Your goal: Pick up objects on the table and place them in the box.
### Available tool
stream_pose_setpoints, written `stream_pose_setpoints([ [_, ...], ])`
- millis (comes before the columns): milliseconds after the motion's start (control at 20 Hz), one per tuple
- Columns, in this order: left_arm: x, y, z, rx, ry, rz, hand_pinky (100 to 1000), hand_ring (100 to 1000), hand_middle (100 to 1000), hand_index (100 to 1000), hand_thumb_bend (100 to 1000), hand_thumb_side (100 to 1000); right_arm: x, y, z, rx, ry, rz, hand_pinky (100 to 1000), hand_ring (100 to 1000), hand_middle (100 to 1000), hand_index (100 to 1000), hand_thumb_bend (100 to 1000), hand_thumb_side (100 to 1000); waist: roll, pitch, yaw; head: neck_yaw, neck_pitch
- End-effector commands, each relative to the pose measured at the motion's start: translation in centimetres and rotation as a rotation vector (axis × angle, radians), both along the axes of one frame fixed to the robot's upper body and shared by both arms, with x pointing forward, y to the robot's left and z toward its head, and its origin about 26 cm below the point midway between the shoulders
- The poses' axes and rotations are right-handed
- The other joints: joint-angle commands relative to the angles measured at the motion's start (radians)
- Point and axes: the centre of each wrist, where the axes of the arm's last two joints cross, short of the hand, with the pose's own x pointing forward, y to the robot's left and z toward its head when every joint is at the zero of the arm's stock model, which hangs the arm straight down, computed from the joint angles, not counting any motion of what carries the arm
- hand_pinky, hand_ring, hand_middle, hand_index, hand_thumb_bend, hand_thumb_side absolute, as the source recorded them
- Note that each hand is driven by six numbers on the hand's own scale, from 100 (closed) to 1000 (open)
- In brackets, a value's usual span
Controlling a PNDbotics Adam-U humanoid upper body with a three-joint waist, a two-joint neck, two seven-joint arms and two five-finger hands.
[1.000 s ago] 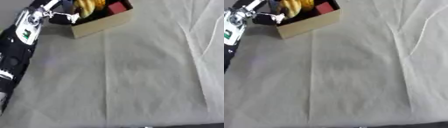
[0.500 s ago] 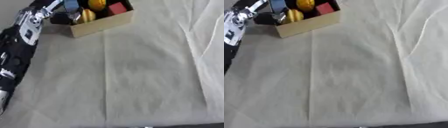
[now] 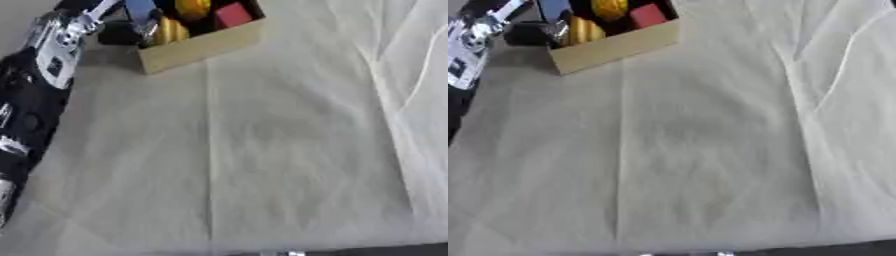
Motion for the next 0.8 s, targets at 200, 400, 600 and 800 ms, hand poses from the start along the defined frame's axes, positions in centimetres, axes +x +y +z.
stream_pose_setpoints([
  [200,-0.6,2.6,3.9,-0.105,-0.061,0.024,873,867,752,900,100,435,-0.7,-0.7,0.0,-0.015,0.003,-0.042,985,727,759,884,100,623,0.014,-0.065,0.037,-0.034,0.010],
  [400,-1.0,7.8,4.7,-0.111,-0.029,0.106,869,865,744,889,100,357,-1.3,-1.4,-0.9,-0.012,0.030,-0.088,985,728,760,884,100,623,0.020,-0.094,0.077,-0.056,0.011],
  [600,-1.9,13.1,4.4,-0.071,0.009,0.204,872,875,760,899,100,304,-1.6,-1.9,-1.3,-0.006,0.042,-0.122,985,728,760,885,100,624,0.023,-0.114,0.108,-0.077,0.011],
  [800,-2.6,16.7,3.1,-0.032,0.069,0.275,877,885,769,904,100,303,-1.8,-2.2,-1.6,-0.003,0.050,-0.139,982,729,760,884,100,623,0.022,-0.130,0.127,-0.094,0.011],
])
